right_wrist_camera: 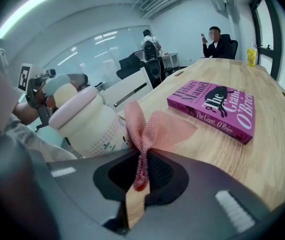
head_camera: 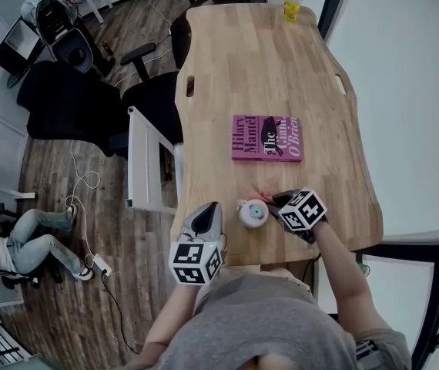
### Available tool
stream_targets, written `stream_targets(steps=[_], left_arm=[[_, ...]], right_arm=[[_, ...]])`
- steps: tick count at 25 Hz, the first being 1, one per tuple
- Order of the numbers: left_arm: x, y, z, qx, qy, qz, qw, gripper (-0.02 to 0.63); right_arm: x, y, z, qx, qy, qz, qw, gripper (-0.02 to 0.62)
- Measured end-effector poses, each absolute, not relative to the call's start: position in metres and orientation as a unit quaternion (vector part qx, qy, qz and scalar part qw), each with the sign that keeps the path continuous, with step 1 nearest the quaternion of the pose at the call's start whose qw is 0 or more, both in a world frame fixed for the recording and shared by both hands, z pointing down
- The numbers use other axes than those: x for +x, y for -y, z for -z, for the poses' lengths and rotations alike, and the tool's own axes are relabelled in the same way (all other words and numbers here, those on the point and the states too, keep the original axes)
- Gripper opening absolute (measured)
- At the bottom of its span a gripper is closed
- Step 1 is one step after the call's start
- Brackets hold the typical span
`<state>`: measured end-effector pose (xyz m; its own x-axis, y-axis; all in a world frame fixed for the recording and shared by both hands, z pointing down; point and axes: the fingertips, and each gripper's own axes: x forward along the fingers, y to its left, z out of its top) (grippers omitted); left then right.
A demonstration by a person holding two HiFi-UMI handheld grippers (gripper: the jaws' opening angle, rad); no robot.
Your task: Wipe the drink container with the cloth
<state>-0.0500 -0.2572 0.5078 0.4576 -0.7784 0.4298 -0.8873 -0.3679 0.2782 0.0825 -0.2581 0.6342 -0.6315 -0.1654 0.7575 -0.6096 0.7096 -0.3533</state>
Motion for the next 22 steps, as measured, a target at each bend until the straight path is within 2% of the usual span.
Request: stream_targets(steps=[22], left_arm=[[-0.049,0.254,-0.507,0.816,0.513,-0.112,0.239,0.003]], right_arm=[[0.089,0.253,-0.683,0.249,0.828,-0.318,0.39,0.025]])
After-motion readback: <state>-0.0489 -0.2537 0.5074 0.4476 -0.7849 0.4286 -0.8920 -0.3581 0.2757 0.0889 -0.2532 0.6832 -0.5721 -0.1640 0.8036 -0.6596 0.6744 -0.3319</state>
